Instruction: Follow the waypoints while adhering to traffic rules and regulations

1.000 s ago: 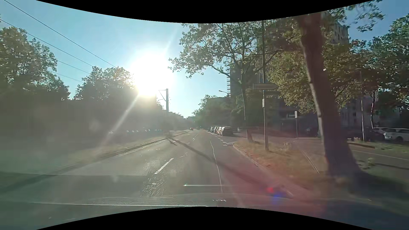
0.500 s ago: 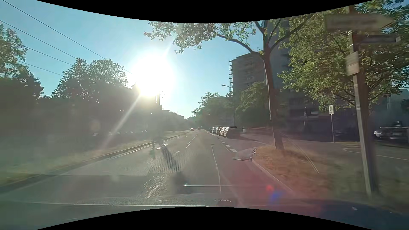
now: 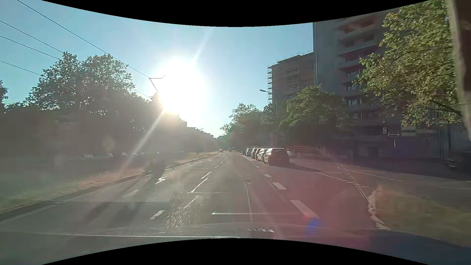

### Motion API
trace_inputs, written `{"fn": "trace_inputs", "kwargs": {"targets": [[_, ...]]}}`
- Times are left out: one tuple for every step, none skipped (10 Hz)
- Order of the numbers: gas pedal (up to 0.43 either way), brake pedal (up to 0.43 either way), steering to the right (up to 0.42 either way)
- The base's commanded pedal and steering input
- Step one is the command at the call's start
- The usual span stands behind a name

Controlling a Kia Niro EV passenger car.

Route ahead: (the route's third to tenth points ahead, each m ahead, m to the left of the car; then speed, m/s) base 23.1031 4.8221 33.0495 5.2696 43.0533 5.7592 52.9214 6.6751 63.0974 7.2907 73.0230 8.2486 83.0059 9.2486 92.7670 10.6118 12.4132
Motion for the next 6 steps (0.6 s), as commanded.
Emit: {"fn": "trace_inputs", "kwargs": {"targets": [[0.079,0.000,-0.007],[0.079,0.000,-0.008],[0.079,0.000,-0.008],[0.079,0.000,-0.008],[0.079,0.000,-0.007],[0.079,0.000,-0.006]]}}
